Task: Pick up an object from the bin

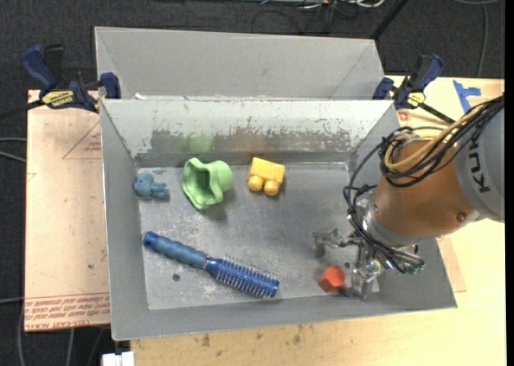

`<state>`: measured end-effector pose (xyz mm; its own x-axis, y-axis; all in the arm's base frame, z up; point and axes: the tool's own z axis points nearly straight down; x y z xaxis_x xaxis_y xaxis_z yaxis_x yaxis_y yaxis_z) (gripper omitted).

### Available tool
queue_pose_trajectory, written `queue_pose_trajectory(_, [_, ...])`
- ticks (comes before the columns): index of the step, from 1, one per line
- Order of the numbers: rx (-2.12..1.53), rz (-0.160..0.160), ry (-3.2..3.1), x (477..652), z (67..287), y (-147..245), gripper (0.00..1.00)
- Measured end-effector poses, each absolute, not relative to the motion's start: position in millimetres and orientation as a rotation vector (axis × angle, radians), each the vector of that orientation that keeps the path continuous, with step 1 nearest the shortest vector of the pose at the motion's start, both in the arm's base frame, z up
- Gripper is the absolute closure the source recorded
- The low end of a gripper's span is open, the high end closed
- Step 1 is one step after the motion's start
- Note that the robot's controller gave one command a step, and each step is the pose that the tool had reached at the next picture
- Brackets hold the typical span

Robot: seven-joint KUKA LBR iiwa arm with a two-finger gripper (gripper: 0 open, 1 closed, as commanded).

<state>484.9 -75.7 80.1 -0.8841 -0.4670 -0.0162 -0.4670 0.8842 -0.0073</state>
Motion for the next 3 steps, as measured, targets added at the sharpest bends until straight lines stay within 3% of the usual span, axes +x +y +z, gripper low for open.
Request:
queue_pose_trajectory(1, [-1.251,-0.005,2.866,488.9,72.4,-57.5,0.00])
queue_pose_trajectory(2, [-1.252,-0.004,2.871,487.8,71.6,-58.0,1.00])
queue_pose_trajectory(3, [-1.267,-0.006,2.863,503.6,209.5,-48.4,1.00])
